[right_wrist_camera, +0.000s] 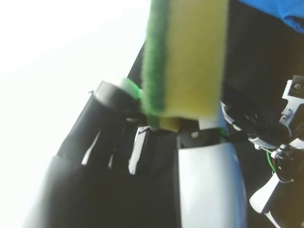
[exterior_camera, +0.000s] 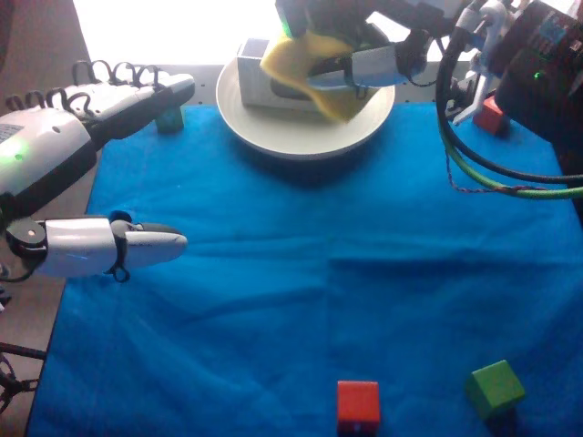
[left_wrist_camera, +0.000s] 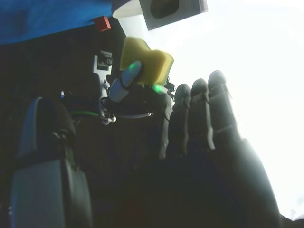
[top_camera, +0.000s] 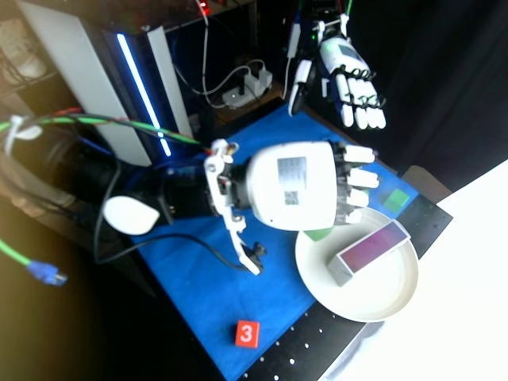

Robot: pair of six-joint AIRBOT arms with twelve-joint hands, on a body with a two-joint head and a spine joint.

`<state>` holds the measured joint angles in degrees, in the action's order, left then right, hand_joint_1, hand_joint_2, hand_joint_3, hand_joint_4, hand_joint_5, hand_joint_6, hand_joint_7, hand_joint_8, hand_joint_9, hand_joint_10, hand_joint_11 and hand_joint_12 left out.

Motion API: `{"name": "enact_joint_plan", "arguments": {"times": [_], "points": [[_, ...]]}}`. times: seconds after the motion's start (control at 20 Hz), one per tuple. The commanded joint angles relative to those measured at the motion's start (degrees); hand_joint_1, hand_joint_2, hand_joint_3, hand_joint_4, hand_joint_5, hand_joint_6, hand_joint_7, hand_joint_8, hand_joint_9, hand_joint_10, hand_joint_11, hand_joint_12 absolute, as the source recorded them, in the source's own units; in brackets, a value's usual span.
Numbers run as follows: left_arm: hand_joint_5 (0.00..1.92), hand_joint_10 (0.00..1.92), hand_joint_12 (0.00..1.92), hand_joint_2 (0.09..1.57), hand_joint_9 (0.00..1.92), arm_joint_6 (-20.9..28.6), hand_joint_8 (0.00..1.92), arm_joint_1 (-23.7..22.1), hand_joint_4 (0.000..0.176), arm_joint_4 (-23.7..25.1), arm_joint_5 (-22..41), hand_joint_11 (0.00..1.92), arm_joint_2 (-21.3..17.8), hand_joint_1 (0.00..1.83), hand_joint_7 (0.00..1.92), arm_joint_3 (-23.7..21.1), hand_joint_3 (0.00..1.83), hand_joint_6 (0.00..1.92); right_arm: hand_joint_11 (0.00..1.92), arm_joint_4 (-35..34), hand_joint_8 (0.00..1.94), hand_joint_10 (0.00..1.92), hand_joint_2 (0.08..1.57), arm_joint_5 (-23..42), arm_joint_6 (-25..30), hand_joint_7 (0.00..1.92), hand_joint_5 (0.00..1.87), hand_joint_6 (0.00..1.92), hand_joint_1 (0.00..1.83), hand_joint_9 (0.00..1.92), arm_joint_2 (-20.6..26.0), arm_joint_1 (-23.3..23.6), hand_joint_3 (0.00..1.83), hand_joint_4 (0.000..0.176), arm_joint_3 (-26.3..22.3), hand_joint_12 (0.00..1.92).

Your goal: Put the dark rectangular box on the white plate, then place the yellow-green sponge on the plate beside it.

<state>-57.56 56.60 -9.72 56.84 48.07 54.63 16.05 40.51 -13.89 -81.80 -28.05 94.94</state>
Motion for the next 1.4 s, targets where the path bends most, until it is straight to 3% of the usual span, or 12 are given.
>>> {"name": "enact_joint_plan", "arguments": {"times": [0.0, 0.15, 0.3, 0.5, 0.7, 0.75, 0.8, 0.95, 1.1, 1.25, 1.3, 1.35], "points": [[0.10, 0.00, 0.00, 0.99, 0.00, 0.5, 0.00, -0.6, 0.049, -0.1, 7.1, 0.00, 0.1, 0.70, 0.07, 0.2, 0.00, 0.00, 1.44, -2.1, 1.21, 1.11, 1.17, 5.8, 0.2, 0.95, 0.76, 1.26, 1.23, 1.34, 0.0, 0.8, 0.01, 0.000, 0.4, 1.31], [0.10, 0.01, 0.00, 0.97, 0.02, 0.7, 0.01, -0.6, 0.071, 0.0, 7.3, 0.00, -0.1, 0.69, 0.10, 0.1, 0.00, 0.00, 0.83, -2.4, 0.95, 1.24, 1.06, 5.2, 0.2, 0.63, 0.57, 0.94, 1.21, 0.80, -0.1, 0.8, 0.00, 0.000, 0.9, 1.66], [0.10, 0.01, 0.00, 0.97, 0.02, 0.9, 0.01, -0.6, 0.090, 0.0, 7.5, 0.00, -0.2, 0.68, 0.10, 0.1, 0.00, 0.00, 0.24, -2.3, 0.22, 0.65, 1.01, 5.0, 0.2, 0.60, 0.64, 0.44, 1.09, 0.45, -0.1, 0.8, 0.00, 0.016, 0.9, 1.47], [0.10, 0.01, 0.00, 0.98, 0.04, 1.2, 0.00, -0.6, 0.072, 0.1, 7.7, 0.01, -0.2, 0.70, 0.10, 0.1, 0.00, 0.00, 0.06, -2.3, 0.12, 0.86, 1.03, 4.7, 0.2, 0.65, 0.74, 0.26, 1.05, 0.29, -0.1, 0.8, 0.00, 0.054, 1.4, 1.60], [0.10, 0.01, 0.01, 0.98, 0.05, 1.3, 0.00, -0.6, 0.057, 0.1, 8.0, 0.01, -0.2, 0.70, 0.11, 0.0, 0.00, 0.00, 0.01, -2.3, 0.00, 0.09, 0.99, 4.7, 1.0, 0.29, 0.48, 0.01, 0.91, 0.30, 0.0, 0.8, 0.00, 0.131, 1.3, 1.05], [0.10, 0.01, 0.01, 0.98, 0.05, 1.3, 0.00, -0.6, 0.057, 0.1, 8.0, 0.01, -0.2, 0.70, 0.11, 0.0, 0.00, 0.00, 0.01, -2.3, 0.00, 0.09, 0.99, 4.7, 1.0, 0.29, 0.48, 0.01, 0.91, 0.30, 0.0, 0.8, 0.00, 0.131, 1.1, 1.05], [0.09, 0.00, 0.00, 0.99, 0.03, 1.3, 0.00, -0.6, 0.059, 0.1, 8.1, 0.00, -0.2, 0.69, 0.09, 0.0, 0.00, 0.00, 0.06, -2.3, 0.00, 0.03, 0.95, 4.7, 1.0, 0.15, 0.29, 0.00, 0.82, 0.33, 0.0, 0.8, 0.00, 0.172, 0.6, 1.18], [0.09, 0.00, 0.00, 0.99, 0.03, 1.4, 0.00, -0.5, 0.053, 0.0, 8.8, 0.00, -0.4, 0.68, 0.10, -0.1, 0.00, 0.00, 0.00, -2.3, 0.00, 0.01, 0.92, 4.8, 1.0, 0.09, 0.21, 0.00, 0.74, 0.31, 0.9, 0.8, 0.00, 0.176, -0.8, 1.24], [0.07, 0.00, 0.00, 0.97, 0.03, 1.4, 0.00, -0.5, 0.081, -0.1, 10.0, 0.00, -1.2, 0.64, 0.08, -0.3, 0.00, 0.00, 0.00, -2.3, 0.01, 0.02, 0.91, 5.7, 1.0, 0.08, 0.16, 0.00, 0.66, 0.16, 4.2, 0.3, 0.00, 0.176, -3.2, 0.81], [0.11, 0.00, 0.02, 0.97, 0.03, 1.3, 0.01, -0.4, 0.059, -0.1, 11.7, 0.05, -2.7, 0.65, 0.10, -0.8, 0.00, 0.02, 0.00, -3.3, 0.00, 0.00, 0.91, 11.1, 1.0, 0.09, 0.15, 0.00, 0.67, 0.13, 8.2, -2.8, 0.00, 0.176, -6.8, 0.79], [0.10, 0.00, 0.01, 0.97, 0.01, 1.3, 0.00, -0.4, 0.055, -0.1, 12.5, 0.02, -3.2, 0.65, 0.07, -1.1, 0.00, 0.01, 0.00, -4.0, 0.00, 0.01, 0.92, 12.8, 1.0, 0.05, 0.13, 0.01, 0.65, 0.05, 9.7, -4.1, 0.00, 0.176, -8.2, 0.55], [0.10, 0.00, 0.00, 0.96, 0.00, 1.3, 0.00, 0.0, 0.100, -0.2, 13.4, 0.00, -3.4, 0.75, 0.06, -1.5, 0.00, 0.00, 0.00, -5.0, 0.00, 0.00, 0.90, 15.0, 1.0, 0.06, 0.17, 0.01, 0.65, 0.00, 11.3, -5.8, 0.00, 0.176, -9.7, 0.02]]}}
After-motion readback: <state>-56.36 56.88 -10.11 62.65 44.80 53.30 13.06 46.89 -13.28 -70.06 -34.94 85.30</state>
